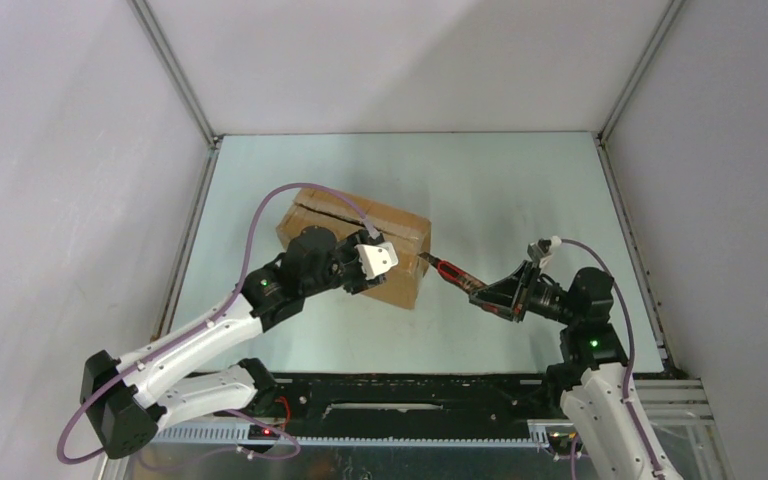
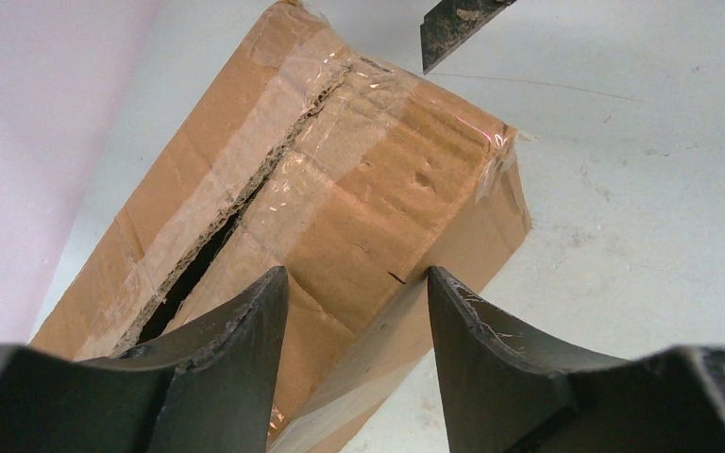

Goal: Unpack the express box
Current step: Cut the express box at the center of the board.

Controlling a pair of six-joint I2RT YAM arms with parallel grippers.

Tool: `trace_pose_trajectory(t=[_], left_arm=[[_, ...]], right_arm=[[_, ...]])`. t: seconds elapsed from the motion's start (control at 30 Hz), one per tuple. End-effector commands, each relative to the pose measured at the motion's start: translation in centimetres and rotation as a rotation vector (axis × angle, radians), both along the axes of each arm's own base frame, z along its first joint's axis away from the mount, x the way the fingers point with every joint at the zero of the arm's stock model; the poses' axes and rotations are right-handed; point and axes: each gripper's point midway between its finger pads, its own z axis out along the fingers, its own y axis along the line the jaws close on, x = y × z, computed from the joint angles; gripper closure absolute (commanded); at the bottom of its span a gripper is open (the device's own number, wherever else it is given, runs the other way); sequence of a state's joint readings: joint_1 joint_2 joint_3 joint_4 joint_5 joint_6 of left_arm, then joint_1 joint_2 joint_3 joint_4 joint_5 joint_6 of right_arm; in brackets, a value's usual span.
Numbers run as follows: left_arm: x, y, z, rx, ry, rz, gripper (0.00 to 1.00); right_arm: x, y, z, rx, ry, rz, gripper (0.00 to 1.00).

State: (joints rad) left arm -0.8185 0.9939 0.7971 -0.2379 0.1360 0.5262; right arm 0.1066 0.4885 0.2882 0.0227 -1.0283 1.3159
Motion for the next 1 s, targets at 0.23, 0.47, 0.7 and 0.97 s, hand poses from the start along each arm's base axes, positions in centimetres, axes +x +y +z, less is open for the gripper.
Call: trace_pose_trajectory(t=[0.23, 0.47, 0.7, 0.97], left_arm=[[-1.1, -0.7, 0.2, -0.021, 0.063, -0.041, 0.43], [-1.2, -1.0, 0.1, -0.020, 0.078, -0.052, 0.43], [-1.2, -1.1, 0.1, -0.017, 0.080, -0.055, 0.44], [-1.2, -1.0, -0.2, -0.012, 0.083, -0.050, 0.44]], right_arm=[[0.4, -0.3, 0.3, -0.003, -0.033, -0.015, 1.00], [0.4, 0.4, 0.3, 0.007, -0.028, 0.001, 1.00], [0.7, -0.1, -0.8, -0.022, -0.007, -0.031, 1.00], [0.6, -0.4, -1.1, -0.032, 0.011, -0.045, 1.00]])
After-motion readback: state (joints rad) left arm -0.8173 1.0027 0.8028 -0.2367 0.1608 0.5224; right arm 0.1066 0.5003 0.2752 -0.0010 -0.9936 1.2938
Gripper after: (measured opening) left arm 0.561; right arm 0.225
